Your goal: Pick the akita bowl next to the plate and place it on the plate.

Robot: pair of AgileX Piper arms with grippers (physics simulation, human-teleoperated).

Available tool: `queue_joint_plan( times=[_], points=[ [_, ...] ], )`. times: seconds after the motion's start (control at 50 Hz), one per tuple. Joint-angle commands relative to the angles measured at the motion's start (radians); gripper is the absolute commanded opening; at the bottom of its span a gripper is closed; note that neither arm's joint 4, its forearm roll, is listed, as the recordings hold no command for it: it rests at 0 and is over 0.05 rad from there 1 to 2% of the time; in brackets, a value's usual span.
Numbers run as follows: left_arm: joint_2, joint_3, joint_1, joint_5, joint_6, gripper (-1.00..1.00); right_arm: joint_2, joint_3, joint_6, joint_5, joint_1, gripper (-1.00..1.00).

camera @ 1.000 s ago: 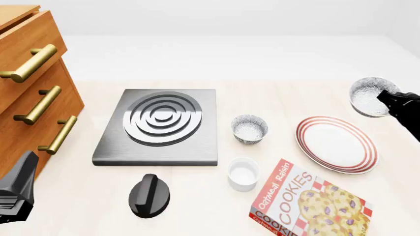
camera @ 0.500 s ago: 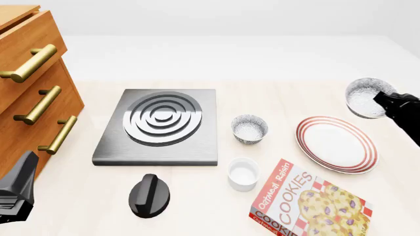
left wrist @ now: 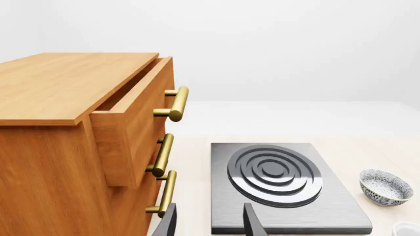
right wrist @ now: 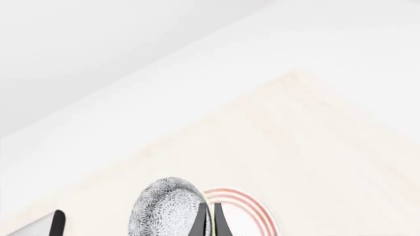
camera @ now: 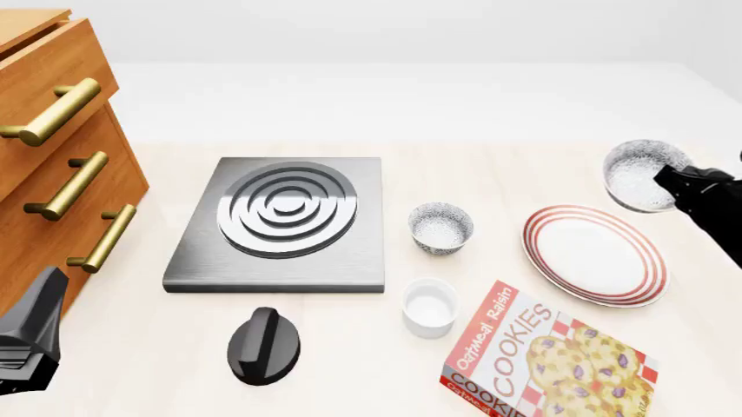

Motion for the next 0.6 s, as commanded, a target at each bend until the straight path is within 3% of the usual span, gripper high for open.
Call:
queue_joint_plan(
  times=[0.02,0.6],
  points=[
    [0.000,0.000,0.000,0.000,0.000,1.00,-0.005,0.005,0.004,-0.006,0.012,-1.00],
    [0.000,0.000,0.000,0.000,0.000,1.00,0.008,0.029,0.004,-0.029,0.017,-1.00]
  ],
)
